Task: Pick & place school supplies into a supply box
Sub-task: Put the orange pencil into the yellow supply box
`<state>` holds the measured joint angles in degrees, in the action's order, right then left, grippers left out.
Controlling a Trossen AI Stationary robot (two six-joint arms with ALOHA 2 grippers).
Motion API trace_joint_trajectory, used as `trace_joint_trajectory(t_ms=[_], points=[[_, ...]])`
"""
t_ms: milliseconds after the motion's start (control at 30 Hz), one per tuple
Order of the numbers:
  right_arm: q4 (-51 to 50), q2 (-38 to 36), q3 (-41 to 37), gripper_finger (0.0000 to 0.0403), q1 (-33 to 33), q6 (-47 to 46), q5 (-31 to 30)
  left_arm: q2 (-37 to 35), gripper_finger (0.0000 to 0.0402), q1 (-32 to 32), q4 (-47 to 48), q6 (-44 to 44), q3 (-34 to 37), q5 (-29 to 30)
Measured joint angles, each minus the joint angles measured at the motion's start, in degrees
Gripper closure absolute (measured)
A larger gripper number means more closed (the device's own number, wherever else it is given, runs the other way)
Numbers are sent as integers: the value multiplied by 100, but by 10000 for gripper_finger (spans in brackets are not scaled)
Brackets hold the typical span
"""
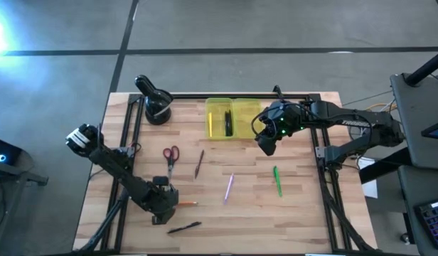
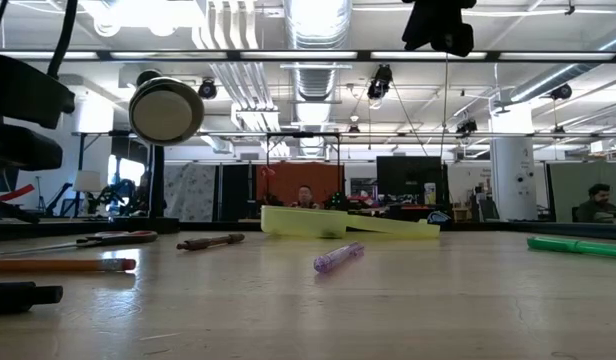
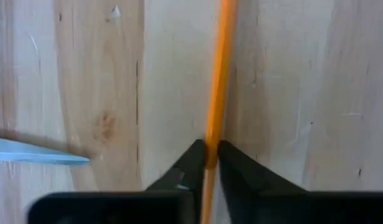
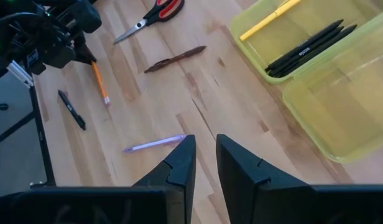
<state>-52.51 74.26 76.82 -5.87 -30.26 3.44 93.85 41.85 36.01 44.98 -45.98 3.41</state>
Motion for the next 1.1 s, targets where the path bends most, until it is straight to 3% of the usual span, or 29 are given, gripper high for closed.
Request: trace_joint_trajectory(t_ms=[933,1100], points=[[50,0,0,346,0,-6,-16,-473,401,10,556,-108,-456,234],[54,0,0,346,0,-15,-15,-664,401,-3,915,-91,-710,717]])
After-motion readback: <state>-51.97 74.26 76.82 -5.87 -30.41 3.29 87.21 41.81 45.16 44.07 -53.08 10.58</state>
